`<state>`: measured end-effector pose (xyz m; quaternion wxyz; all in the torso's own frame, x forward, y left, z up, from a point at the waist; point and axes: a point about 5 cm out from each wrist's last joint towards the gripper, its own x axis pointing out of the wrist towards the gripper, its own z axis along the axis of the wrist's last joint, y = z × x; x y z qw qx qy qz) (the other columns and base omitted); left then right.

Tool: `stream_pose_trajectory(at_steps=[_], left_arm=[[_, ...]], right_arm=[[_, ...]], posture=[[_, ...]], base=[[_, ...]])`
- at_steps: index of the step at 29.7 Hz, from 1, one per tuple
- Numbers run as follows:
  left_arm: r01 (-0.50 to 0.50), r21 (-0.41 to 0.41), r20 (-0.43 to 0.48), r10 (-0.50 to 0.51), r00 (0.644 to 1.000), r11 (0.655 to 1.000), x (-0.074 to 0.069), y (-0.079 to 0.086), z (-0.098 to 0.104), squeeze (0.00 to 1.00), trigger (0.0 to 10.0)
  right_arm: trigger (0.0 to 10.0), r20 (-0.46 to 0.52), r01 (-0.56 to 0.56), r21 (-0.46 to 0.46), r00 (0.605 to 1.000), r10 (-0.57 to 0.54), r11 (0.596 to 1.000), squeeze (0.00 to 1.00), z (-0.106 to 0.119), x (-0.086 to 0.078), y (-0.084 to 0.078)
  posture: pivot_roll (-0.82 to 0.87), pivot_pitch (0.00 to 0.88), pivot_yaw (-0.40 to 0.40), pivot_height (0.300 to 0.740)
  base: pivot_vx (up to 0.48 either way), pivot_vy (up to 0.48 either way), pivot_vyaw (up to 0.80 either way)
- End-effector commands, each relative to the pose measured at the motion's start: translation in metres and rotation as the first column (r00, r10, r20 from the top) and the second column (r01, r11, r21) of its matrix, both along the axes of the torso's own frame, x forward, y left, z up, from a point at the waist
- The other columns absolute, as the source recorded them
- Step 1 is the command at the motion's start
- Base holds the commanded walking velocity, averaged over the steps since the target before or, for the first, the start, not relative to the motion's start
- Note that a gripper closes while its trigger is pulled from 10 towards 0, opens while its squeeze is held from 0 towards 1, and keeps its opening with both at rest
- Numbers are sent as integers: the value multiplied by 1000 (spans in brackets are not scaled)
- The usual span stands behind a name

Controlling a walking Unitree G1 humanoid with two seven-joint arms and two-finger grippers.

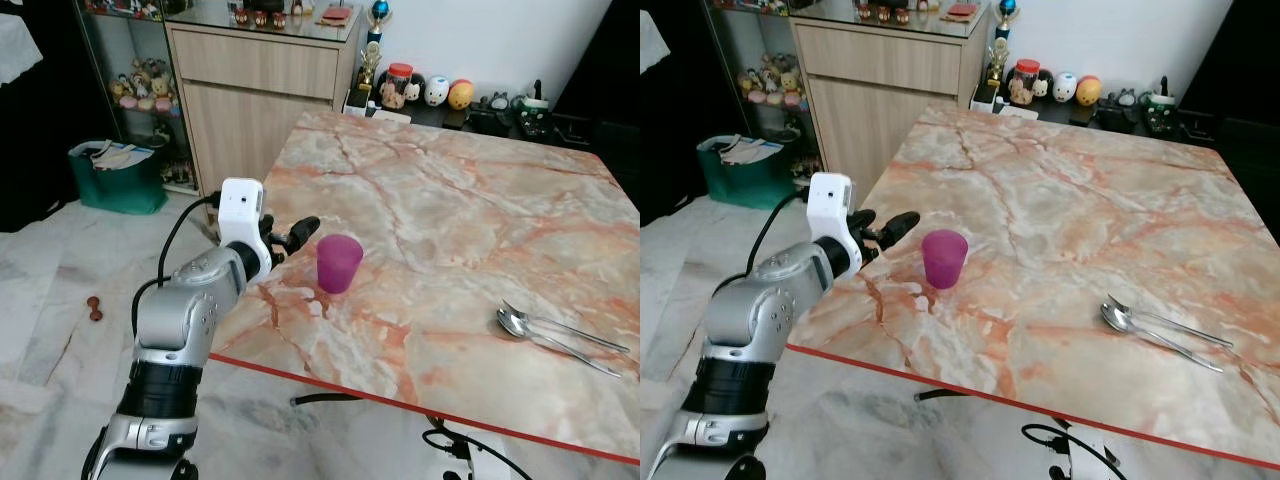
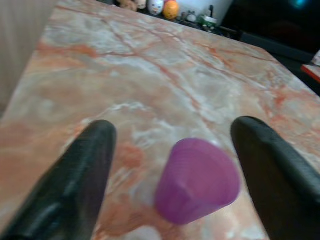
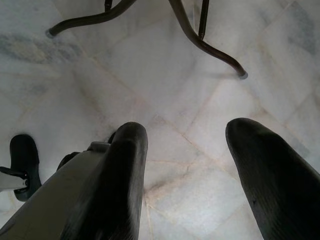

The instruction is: Setting the table

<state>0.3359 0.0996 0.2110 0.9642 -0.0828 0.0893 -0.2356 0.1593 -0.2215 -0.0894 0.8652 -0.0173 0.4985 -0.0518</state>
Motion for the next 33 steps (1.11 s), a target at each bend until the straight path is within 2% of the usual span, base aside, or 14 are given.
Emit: stream_pose_trajectory(at_steps=[1, 4, 7, 9, 13, 14, 15, 19, 25, 29, 33], left_arm=[[35, 8, -22, -35, 999, 999, -1, -11, -1, 1000, 10000], [38, 19, -54, -37, 998, 999, -1, -14, -6, 1000, 10000], [45, 63, -114, -38, 993, 997, -1, -21, -13, 1000, 10000], [34, 100, -131, -21, 991, 994, -1, -21, -14, 1000, 10000], [23, 120, -145, -5, 989, 993, 0, -19, -13, 1000, 10000], [18, 145, -144, 3, 990, 989, 1, -17, -13, 878, 10000], [9, 158, -143, 13, 990, 987, 1, -15, -12, 0, 10000], [2, 169, -145, 23, 989, 986, 1, -10, -11, 0, 10000], [-1, 190, -156, 31, 987, 982, 4, -16, -13, 0, 10000], [4, 239, -129, 28, 991, 971, 11, -25, -11, 0, 10000], [-9, 296, -95, 39, 995, 955, 15, -25, -10, 0, 10000]], right_arm=[[10000, 4, -4, -7, 1000, 4, 1000, 0, 1, 2, -2], [10000, 3, -5, -6, 1000, 5, 1000, 0, 1, 2, -2], [10000, -1, -13, -6, 1000, 13, 1000, 0, 1, 1, -1], [10000, -2, -14, -6, 1000, 14, 1000, 0, 0, 1, 0], [10000, -1, -13, -5, 1000, 13, 1000, 0, 0, 1, 0], [10000, 1, -11, -5, 1000, 11, 1000, 0, 0, 1, 0], [10000, 3, -8, -4, 1000, 8, 1000, 0, 0, 1, 0], [10000, 7, 0, -3, 1000, 0, 1000, 0, 1, 2, 1], [10000, 10, 7, -4, 1000, -7, 1000, 0, 1, 2, 1], [10000, 14, 20, -5, 1000, -20, 1000, 0, 1, 3, 2], [10000, 16, 29, -3, 999, -29, 1000, 0, 1, 3, 2]], posture=[[196, 0, -89, 707], [190, 0, -84, 707], [184, 0, -78, 707], [180, 0, -73, 707], [183, 0, -75, 707], [182, 0, -74, 707], [182, 0, -72, 707], [185, 0, -70, 707], [183, 0, -65, 707], [178, 0, -62, 707], [174, 0, -61, 707]], base=[[0, 0, 0], [0, 0, 0], [0, 0, 0], [0, 0, 0], [0, 0, 0], [0, 0, 0], [0, 0, 0], [0, 0, 0], [0, 0, 0], [0, 0, 0], [0, 0, 0]])
